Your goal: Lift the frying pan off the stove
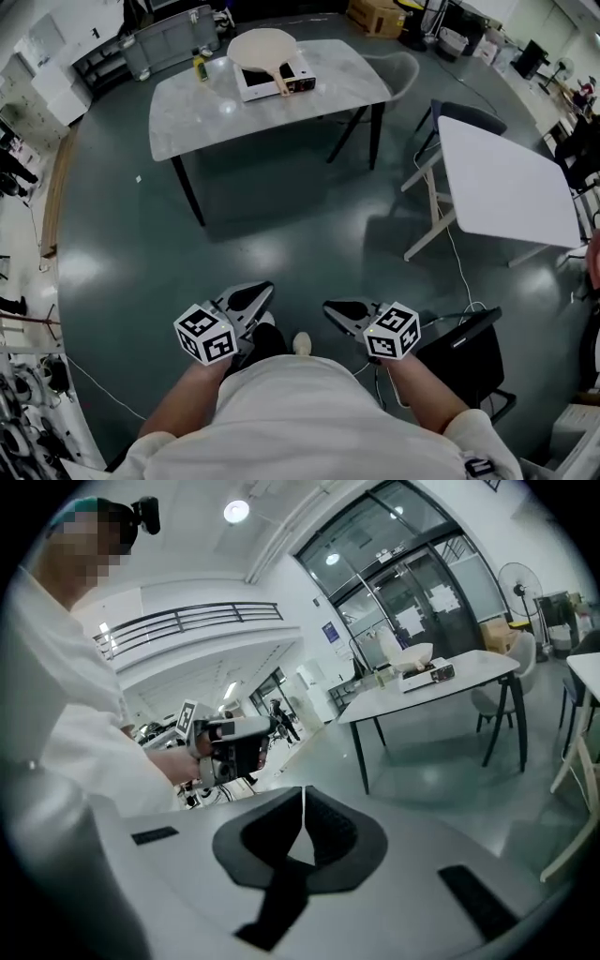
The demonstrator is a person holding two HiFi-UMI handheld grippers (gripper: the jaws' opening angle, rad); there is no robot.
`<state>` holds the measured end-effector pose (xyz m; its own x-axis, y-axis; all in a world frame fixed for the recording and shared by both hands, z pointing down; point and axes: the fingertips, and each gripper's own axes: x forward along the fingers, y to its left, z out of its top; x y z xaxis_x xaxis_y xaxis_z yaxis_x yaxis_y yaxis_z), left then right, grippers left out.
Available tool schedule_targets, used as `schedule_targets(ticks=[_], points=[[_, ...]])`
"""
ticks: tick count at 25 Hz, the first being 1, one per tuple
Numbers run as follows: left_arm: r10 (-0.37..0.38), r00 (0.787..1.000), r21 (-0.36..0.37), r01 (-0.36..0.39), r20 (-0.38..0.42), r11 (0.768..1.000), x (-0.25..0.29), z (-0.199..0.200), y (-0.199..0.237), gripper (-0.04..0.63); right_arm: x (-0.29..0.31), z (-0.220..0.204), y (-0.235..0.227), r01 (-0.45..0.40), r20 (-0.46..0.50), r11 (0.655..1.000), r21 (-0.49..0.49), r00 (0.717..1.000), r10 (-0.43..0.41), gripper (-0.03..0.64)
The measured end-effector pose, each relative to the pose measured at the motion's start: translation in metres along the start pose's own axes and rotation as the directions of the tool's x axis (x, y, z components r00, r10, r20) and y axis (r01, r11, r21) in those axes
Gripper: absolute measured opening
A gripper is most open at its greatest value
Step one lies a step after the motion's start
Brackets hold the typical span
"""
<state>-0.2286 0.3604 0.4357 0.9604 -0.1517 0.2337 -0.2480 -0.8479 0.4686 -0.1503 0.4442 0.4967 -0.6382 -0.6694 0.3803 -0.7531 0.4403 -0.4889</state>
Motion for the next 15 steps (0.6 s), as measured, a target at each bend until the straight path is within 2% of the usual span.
schedule_targets(ticks=[9, 15], points=[[-0.071, 0.996, 0.008, 0.071, -0.046, 0.997, 0.098, 0.024, 0.031, 0.021, -0.016, 0.027, -0.096, 0.081, 0.065, 0.988, 0.130, 0.994, -0.090, 0.060], [-0.134, 0.990, -0.029, 0.133, -0.047, 0.991, 0.179, 0.065, 0.068, 0.021, -0.018, 0.087, -0.172, 0.151, 0.063, 0.979, 0.133, 0.985, -0.161, 0.063]])
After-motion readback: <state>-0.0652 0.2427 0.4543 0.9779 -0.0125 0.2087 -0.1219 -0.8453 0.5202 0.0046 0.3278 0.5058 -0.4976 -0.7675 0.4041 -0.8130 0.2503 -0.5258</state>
